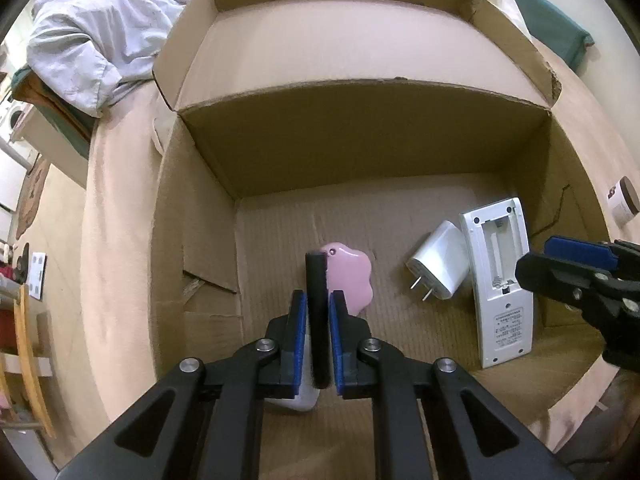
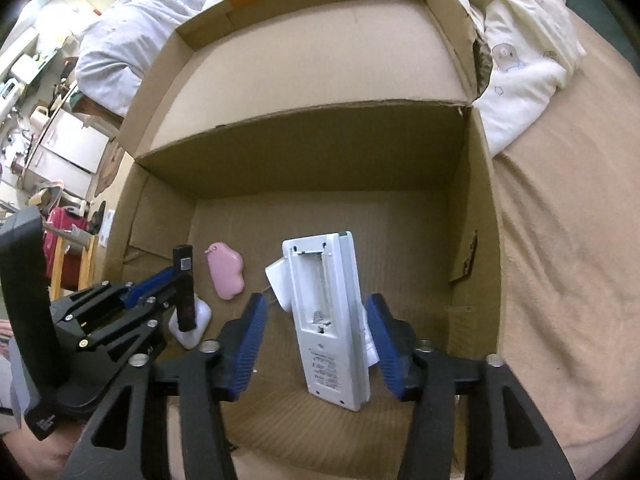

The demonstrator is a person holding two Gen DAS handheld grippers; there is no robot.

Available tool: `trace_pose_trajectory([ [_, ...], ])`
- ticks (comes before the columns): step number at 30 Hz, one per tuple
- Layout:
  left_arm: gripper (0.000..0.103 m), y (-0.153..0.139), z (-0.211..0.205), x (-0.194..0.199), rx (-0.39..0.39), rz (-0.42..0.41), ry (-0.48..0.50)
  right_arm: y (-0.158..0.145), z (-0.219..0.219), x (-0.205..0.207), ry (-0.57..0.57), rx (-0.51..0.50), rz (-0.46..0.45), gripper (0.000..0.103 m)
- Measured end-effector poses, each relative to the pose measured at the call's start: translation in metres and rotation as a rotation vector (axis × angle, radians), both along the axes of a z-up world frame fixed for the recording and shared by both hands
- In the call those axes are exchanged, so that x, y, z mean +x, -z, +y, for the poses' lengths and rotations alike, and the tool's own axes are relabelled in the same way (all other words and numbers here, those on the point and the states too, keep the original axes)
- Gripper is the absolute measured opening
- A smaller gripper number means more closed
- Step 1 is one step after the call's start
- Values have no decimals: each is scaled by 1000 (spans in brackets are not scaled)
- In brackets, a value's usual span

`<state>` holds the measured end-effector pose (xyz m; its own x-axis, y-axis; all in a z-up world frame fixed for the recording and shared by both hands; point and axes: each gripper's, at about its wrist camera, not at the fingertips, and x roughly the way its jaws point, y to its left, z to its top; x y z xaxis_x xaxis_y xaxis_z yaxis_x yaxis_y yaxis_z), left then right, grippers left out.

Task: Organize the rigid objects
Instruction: 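Carry the black tube and white remote into the box and open both tools, then withdraw both open tools from the box toward the remaining items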

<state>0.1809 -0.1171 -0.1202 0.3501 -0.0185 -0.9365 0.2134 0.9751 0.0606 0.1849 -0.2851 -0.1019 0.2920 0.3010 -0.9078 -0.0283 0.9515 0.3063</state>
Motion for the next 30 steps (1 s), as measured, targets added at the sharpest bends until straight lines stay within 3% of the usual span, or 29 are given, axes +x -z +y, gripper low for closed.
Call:
trace_pose_trajectory([
  [2, 31, -4, -3, -4, -4, -6, 5, -3, 2, -2, -10, -7, -7, 69],
  [3, 35, -6, -4, -5, -19, -4, 11, -6, 2, -4, -14, -19, -16, 77],
  [4, 45, -8, -5, -7, -28, -5, 19, -8, 4, -5, -19, -25, -29, 87],
  [5, 68, -11, -8, -10, -30, -12, 27, -11, 3, -7, -22, -21, -39, 93],
  [6, 80, -15, -10, -13, -28, -25, 32, -14, 3, -8, -25, -16, -51, 103],
  [7, 90, -19, -11, -16, -33, -42, 34, -17, 3, -9, -25, -13, -66, 103],
  [30, 91, -61, 20, -24, -87, -56, -44, -46, -1, -27, -9, 6, -116, 103],
])
